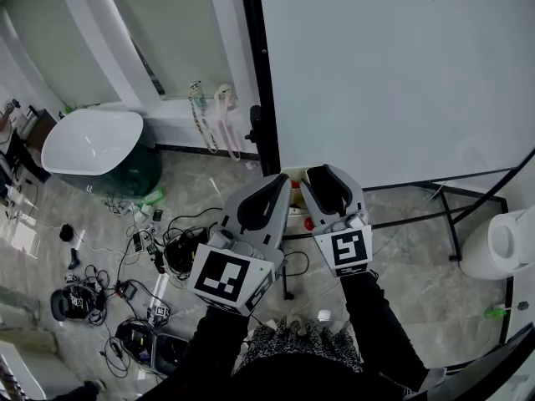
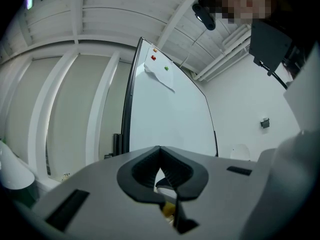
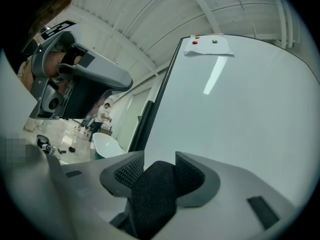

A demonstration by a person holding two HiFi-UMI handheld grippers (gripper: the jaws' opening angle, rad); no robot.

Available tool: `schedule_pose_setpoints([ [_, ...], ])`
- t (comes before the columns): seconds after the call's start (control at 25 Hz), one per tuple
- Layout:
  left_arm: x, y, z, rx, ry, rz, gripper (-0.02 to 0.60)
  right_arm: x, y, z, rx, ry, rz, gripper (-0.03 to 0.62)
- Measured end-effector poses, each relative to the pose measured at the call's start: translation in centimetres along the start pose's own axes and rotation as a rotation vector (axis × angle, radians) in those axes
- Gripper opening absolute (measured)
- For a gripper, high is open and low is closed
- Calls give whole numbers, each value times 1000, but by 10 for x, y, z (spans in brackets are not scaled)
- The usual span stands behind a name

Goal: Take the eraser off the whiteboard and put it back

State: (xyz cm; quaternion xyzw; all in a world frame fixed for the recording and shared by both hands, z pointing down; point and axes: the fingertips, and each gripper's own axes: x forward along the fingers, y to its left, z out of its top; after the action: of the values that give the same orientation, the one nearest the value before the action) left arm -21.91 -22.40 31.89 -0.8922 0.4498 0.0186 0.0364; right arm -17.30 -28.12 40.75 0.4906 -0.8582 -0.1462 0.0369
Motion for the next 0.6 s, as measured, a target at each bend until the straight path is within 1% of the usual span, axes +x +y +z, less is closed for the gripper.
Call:
schedule_pose_setpoints([
  [0.2,-3,5,0,4,1,10,6,14,5,5,-9,-7,17,204],
  [0.4,-3,10,-1,2,3,17,6,11,-1,6,55,-34,21,206],
  [0.52,-1,9,-4,-2,6,9,6,11,2,2,27,2,27,207],
  [0.6,1,7,-5,-3,5,4,6,14,6,-1,-9,27,47,224],
])
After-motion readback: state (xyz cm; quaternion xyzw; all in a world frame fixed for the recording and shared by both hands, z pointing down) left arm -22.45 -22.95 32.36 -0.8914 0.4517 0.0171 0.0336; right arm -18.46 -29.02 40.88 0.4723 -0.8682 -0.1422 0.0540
